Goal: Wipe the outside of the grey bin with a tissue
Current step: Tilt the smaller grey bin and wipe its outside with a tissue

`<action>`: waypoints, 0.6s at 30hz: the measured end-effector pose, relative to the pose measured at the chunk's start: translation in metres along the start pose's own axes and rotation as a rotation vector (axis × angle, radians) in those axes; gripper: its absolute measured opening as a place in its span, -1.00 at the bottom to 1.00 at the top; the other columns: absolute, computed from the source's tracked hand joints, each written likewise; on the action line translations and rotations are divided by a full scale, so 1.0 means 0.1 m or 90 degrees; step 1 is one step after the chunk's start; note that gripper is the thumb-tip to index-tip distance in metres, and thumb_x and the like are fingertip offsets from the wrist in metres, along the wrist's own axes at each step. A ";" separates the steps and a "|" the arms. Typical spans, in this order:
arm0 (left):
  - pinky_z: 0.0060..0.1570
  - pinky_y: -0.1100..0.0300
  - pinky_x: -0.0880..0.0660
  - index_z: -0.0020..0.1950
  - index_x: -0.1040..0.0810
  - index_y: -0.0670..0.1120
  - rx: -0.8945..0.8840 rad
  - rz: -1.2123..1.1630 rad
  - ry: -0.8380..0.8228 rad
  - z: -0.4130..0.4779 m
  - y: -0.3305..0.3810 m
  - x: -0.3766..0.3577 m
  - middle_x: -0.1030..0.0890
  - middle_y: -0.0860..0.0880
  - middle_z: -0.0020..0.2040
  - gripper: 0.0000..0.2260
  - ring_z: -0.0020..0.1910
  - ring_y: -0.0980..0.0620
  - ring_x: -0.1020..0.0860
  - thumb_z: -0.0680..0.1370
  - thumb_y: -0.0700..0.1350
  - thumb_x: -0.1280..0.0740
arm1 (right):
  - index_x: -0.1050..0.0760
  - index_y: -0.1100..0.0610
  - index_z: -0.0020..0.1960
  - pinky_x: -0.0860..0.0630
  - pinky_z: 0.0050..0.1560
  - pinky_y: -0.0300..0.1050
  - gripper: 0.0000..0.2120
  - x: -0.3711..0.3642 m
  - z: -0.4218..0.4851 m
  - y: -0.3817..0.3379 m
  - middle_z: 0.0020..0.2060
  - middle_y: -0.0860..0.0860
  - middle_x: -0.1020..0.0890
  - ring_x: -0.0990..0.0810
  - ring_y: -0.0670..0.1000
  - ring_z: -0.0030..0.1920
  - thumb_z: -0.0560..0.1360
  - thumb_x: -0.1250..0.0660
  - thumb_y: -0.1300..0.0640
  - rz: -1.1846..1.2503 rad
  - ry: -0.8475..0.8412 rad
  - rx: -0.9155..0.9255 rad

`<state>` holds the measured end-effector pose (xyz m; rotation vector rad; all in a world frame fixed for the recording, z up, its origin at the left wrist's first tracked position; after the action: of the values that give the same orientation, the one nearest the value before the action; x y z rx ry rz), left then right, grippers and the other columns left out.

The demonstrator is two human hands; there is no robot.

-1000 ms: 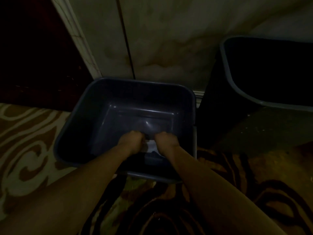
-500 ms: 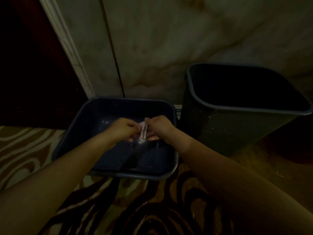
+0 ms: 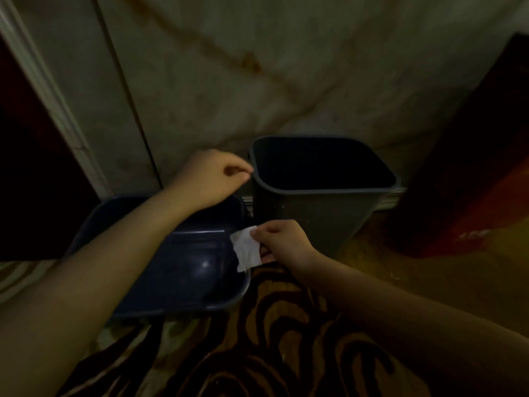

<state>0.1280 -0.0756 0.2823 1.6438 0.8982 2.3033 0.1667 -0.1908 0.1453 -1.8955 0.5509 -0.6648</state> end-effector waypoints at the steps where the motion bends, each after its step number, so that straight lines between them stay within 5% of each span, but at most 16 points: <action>1: -0.06 0.38 -0.39 0.20 -0.58 -0.06 -0.054 0.010 0.000 0.05 0.22 -0.12 -0.65 -0.02 0.12 -0.71 0.01 0.11 -0.58 0.49 -0.08 -0.30 | -0.59 0.08 -0.14 -0.56 -0.33 -0.27 -0.85 0.13 -0.07 0.03 -0.22 0.02 -0.65 -0.65 -0.07 -0.23 0.53 -0.28 0.12 -0.006 0.024 0.004; 6: 0.30 0.14 -0.32 0.38 -0.39 -0.04 -0.127 0.067 -0.168 0.29 0.62 -0.96 -0.45 -0.04 0.39 -0.60 0.36 0.01 -0.40 0.54 -0.01 -0.21 | -0.59 0.08 -0.04 -0.54 -0.32 -0.26 -0.86 0.72 -0.31 0.19 -0.18 0.06 -0.65 -0.64 -0.03 -0.19 0.55 -0.26 0.10 -0.020 0.146 -0.008; 10: 0.11 0.17 -0.37 0.35 -0.42 -0.04 -0.136 0.144 -0.244 0.41 0.52 -1.27 -0.50 -0.07 0.33 -0.64 0.25 -0.04 -0.48 0.57 -0.02 -0.15 | -0.56 0.08 -0.02 -0.51 -0.35 -0.30 -0.87 0.94 -0.40 0.31 -0.16 0.02 -0.63 -0.63 -0.06 -0.19 0.55 -0.25 0.10 -0.014 0.171 -0.020; 14: -0.09 0.18 -0.35 0.25 -0.47 -0.03 -0.150 0.177 -0.208 0.47 0.49 -1.29 -0.58 -0.08 0.16 -0.69 0.00 0.03 -0.52 0.57 -0.02 -0.11 | -0.54 0.04 -0.10 -0.55 -0.30 -0.26 -0.88 1.03 -0.47 0.39 -0.20 0.00 -0.62 -0.62 -0.07 -0.24 0.55 -0.24 0.09 -0.030 0.205 -0.017; 18: -0.07 0.13 -0.40 0.22 -0.50 -0.07 -0.155 0.178 -0.147 0.52 0.61 -1.21 -0.60 -0.10 0.13 -0.69 0.06 -0.06 -0.55 0.58 -0.02 -0.11 | -0.49 -0.03 -0.14 -0.49 -0.33 -0.29 -0.89 1.16 -0.60 0.31 -0.23 -0.04 -0.60 -0.61 -0.11 -0.26 0.54 -0.24 0.08 -0.064 0.224 0.026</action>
<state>0.2326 -0.1621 0.2306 1.9717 0.3430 2.2157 0.2108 -0.3166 0.1606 -1.7863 0.6588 -1.0791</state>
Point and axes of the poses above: each hand's wrist, its own z-axis towards the middle knuckle, its own x-axis out of the back of the hand, y = z × x, the point moved 9 cm from there along z, towards the middle knuckle
